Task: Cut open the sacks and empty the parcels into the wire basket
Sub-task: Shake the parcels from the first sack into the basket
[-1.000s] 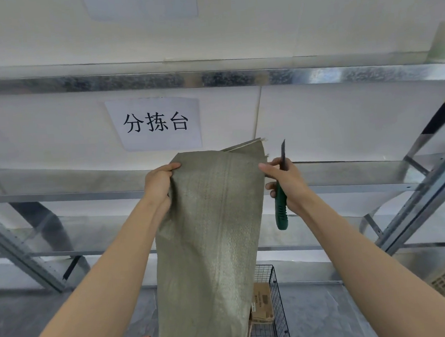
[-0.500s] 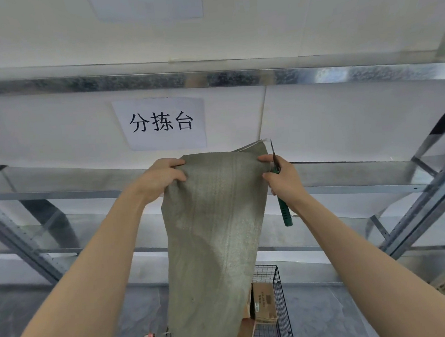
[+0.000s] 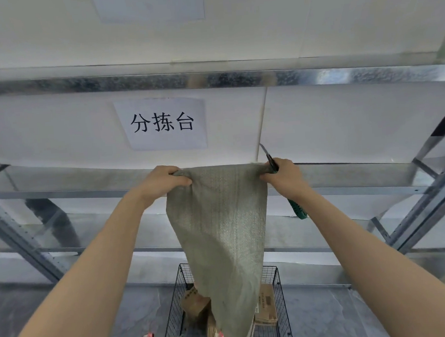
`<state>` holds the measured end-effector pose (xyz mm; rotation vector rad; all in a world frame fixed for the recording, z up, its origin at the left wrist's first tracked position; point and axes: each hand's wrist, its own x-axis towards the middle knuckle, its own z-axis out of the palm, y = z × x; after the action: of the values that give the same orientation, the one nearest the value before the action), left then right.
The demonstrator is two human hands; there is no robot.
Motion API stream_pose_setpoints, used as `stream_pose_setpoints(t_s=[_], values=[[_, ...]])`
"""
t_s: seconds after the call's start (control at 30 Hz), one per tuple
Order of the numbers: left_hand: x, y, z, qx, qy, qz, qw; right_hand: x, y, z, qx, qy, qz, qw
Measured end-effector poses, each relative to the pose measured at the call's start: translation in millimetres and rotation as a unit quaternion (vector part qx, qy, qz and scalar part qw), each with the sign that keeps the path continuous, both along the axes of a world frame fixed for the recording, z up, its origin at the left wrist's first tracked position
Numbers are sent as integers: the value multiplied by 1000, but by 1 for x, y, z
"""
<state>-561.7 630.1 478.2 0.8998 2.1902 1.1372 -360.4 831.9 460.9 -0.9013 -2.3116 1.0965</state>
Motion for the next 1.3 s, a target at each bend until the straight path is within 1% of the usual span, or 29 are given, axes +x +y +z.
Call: stream_pose_setpoints(t_s=[0.1,0.17,0.23,0.4,0.5,0.6,0.67,0.77,0.87,0.93,1.03,1.17,1.23,1.3], values=[[2,-3,-3,57,-97,18,993,2,5,2,-49,37,-5,998],[1,-3,-7,96,-138,48,985,5,6,2,-100,51,-5,994],[0,-2,-10,114,-137,86,980,7,5,1,-141,64,0,988],[-2,3,-17,142,-93,175,970,2,2,-9,-181,109,-30,977],[-1,8,-20,170,-105,216,956,-3,-2,-15,-219,143,-35,965],[-1,10,-21,190,-106,246,944,-5,-7,-18,-266,168,-13,949],[-1,10,-20,213,-108,272,932,-4,-12,-17,-276,149,21,949],[-2,10,-21,230,-119,294,920,0,-21,-14,-216,67,83,971],[-1,10,-19,232,-128,300,916,0,-28,-12,-182,22,117,976],[0,7,-16,229,-141,296,917,-1,-32,-9,-175,21,125,976],[-3,0,-12,226,-169,264,922,-1,-36,-1,-209,84,111,968],[-6,-14,-7,246,-247,225,910,-1,-31,2,-231,143,75,959],[-2,-19,-5,227,-262,185,920,-1,-25,2,-250,150,60,955],[3,-21,-6,182,-254,146,939,0,-22,2,-268,146,58,951]])
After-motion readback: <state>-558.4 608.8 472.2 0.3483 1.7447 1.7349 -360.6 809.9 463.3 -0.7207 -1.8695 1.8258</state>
